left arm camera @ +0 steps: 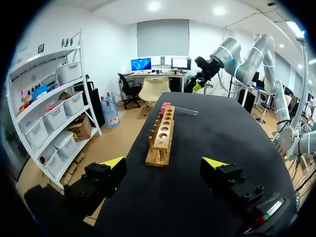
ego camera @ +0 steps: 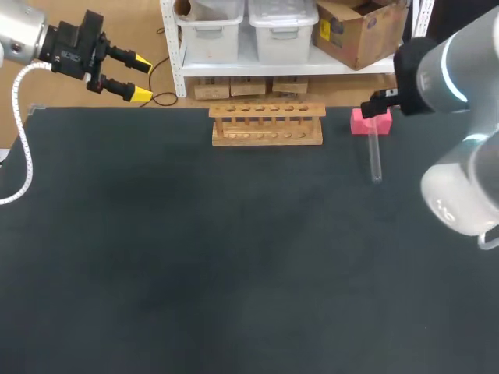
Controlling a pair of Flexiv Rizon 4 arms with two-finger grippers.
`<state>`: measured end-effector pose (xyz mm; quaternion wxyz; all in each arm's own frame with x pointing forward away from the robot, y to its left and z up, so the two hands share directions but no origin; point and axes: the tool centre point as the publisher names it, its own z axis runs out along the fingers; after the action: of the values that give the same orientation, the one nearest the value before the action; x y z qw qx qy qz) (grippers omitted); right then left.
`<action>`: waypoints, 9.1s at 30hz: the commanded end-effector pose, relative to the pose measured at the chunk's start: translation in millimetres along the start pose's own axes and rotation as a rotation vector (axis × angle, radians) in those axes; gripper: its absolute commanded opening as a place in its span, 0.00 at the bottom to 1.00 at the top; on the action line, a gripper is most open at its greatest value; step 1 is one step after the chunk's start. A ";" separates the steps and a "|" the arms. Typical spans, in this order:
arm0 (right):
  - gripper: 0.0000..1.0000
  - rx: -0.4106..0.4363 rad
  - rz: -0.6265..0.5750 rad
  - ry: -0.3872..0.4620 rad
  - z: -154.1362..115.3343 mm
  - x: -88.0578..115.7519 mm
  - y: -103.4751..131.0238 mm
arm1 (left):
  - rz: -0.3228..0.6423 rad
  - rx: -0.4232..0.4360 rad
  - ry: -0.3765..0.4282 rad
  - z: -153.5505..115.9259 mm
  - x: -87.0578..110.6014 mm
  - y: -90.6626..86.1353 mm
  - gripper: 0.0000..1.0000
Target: Grasp the test tube, adjust it, and insert it.
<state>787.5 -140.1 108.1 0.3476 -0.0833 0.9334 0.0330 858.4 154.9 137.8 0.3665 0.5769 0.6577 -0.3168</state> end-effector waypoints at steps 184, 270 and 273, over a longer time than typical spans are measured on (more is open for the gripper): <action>0.00 0.216 0.118 -0.114 39.4 -31.7 97.1 | 0.002 -0.008 -0.001 0.3 0.4 -2.9 1.00; 0.00 0.097 0.122 0.029 89.5 -10.0 163.7 | 0.002 -0.008 -0.001 0.3 0.4 -2.9 1.00; 0.00 0.110 0.131 0.017 81.5 -11.4 159.0 | 0.002 -0.008 -0.001 0.3 0.4 -2.9 1.00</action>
<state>832.6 33.5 47.5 0.3298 -0.0058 0.9440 0.0039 858.2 154.8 137.8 0.3666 0.5768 0.6577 -0.3167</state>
